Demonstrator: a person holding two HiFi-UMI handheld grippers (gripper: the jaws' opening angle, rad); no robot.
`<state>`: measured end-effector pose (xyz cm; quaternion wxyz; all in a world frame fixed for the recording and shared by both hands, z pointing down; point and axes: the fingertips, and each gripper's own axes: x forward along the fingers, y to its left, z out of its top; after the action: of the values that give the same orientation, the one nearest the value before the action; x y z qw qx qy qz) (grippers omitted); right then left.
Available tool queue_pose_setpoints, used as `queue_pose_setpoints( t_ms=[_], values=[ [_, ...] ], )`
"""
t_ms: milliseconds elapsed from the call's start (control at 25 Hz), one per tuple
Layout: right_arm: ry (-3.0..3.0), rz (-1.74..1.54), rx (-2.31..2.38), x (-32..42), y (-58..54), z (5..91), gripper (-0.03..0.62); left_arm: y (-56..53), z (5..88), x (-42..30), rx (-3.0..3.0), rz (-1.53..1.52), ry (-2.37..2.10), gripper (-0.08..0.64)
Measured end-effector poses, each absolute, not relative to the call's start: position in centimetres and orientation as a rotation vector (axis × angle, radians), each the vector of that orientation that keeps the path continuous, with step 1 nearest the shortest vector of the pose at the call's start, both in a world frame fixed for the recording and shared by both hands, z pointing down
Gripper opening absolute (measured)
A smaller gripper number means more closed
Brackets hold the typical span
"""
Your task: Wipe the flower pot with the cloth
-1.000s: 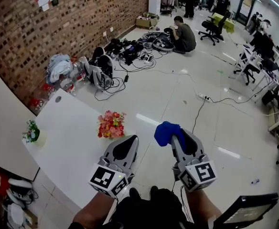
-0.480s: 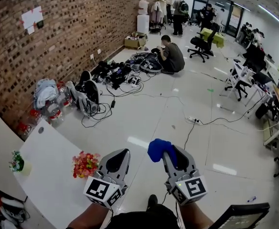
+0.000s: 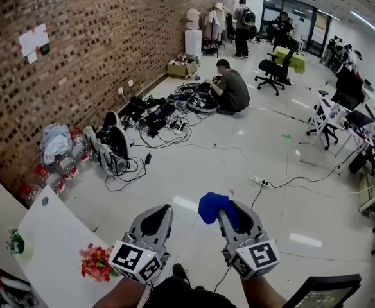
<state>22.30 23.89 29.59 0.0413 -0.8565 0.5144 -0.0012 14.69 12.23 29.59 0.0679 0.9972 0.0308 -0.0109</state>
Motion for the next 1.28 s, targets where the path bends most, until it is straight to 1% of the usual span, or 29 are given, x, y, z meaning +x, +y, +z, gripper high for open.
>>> queue_pose_setpoints(
  t_ms=[400, 560, 920, 1080, 1280],
  values=[
    [1.526, -0.02, -2.583, 33.1, 16.4, 29.4, 0.098, 4.9, 29.6, 25.2, 3.007, -0.054, 0.142, -0.003],
    [1.562, -0.044, -2.549, 37.4, 12.9, 29.5, 0.098, 2.0, 29.8, 28.9, 2.986, -0.044, 0.093, -0.003],
    [1.8, 0.036, -2.419, 48.8, 4.7, 27.7, 0.098, -4.9, 29.1, 39.7, 3.024, -0.099, -0.111, -0.003],
    [1.947, 0.033, -2.326, 52.1, -0.3, 27.2, 0.098, -8.7, 28.5, 41.6, 3.014, -0.105, -0.279, -0.003],
    [2.088, -0.014, -2.178, 53.2, -8.9, 27.8, 0.098, -15.6, 28.8, 42.1, 2.999, -0.087, -0.431, -0.003]
  ],
)
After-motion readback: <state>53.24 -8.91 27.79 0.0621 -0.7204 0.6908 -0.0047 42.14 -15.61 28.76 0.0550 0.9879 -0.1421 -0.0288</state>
